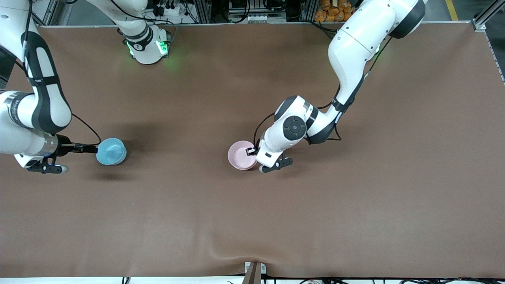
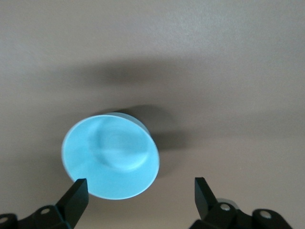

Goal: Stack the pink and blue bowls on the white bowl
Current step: 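Grasp the blue bowl rim with the right gripper while the left gripper withdraws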

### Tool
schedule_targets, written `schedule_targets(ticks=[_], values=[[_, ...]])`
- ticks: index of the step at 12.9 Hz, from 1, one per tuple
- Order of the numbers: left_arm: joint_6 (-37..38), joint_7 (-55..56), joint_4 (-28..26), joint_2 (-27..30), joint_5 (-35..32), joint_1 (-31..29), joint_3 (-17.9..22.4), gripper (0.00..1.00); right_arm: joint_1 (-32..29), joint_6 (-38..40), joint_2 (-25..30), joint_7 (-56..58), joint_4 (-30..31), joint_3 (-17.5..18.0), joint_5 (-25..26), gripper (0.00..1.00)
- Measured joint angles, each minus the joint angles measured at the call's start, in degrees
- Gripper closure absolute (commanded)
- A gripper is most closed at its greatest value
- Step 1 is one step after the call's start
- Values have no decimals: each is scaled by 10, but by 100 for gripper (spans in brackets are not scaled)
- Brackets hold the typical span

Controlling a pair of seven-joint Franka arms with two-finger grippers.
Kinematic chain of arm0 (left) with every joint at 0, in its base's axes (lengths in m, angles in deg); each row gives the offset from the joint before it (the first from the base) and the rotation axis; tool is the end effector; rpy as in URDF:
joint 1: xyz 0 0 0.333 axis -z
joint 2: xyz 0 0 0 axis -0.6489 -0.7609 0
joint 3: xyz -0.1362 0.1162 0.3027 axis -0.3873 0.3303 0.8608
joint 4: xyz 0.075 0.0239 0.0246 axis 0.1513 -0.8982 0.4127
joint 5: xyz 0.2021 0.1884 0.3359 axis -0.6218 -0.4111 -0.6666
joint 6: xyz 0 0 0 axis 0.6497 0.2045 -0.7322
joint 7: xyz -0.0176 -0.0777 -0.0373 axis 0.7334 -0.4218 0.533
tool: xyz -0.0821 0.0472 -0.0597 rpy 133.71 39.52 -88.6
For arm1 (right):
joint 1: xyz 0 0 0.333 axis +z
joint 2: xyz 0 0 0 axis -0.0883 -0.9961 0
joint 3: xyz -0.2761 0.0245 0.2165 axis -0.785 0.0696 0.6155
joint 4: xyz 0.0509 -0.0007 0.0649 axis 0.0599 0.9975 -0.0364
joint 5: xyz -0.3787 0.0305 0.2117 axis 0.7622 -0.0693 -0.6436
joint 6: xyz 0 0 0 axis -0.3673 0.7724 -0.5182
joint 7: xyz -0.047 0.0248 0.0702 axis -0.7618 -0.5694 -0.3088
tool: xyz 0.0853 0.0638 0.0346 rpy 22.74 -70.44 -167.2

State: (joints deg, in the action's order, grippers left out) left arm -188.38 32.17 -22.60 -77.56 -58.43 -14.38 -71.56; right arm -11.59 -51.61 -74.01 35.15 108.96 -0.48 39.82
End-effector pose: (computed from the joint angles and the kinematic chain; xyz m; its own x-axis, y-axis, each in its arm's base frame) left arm 0.6041 -0.5107 0.2113 0.9328 0.3049 -0.1920 0.3503 -0.8920 0.2855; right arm 0.6202 -0.1610 0.2700 0.9784 -0.0747 -0.1927 -0.0856 -0.9951 -0.0491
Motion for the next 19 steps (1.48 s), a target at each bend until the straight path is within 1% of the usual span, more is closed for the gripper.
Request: schedule_targets(ticks=[1,2,3,5,7,8,9,10,11,13,14,15,17,19], values=[[-2,0,1,0,-1,0,2,0,-11,-16,-2,15,11,0,-1,12],[-3,-1,3,0,-3,0,4,0,-19,-28,-7,25,18,0,-2,13],[-3,-1,6,0,-10,0,6,0,-26,-36,-12,30,23,0,-7,18],[2,-2,17,6,-43,-4,9,0,-30,-75,-21,33,46,0,-40,31],[47,-1,31,33,-77,-19,13,0,-30,-118,-24,33,79,3,-56,54],[86,-1,37,59,-89,-33,14,0,-30,-126,-24,33,88,4,-57,59],[131,-1,41,94,-98,-51,15,0,-30,-127,-24,33,90,5,-57,75],[174,-2,43,130,-101,-69,15,0,-30,-127,-24,33,90,5,-57,85],[213,-2,43,166,-102,-86,16,0,-30,-128,-24,33,90,5,-58,89],[277,-12,43,231,-104,-119,17,0,-30,-128,-24,33,89,5,-58,90],[305,-35,42,259,-104,-135,18,0,-30,-128,-24,33,89,5,-58,91],[332,-70,42,285,-104,-154,18,0,-30,-128,-24,33,89,6,-58,100],[393,-151,41,331,-103,-199,19,0,-30,-126,-23,33,89,6,-58,100],[445,-218,39,366,-95,-244,18,0,-30,-95,-19,33,81,10,-60,100]])
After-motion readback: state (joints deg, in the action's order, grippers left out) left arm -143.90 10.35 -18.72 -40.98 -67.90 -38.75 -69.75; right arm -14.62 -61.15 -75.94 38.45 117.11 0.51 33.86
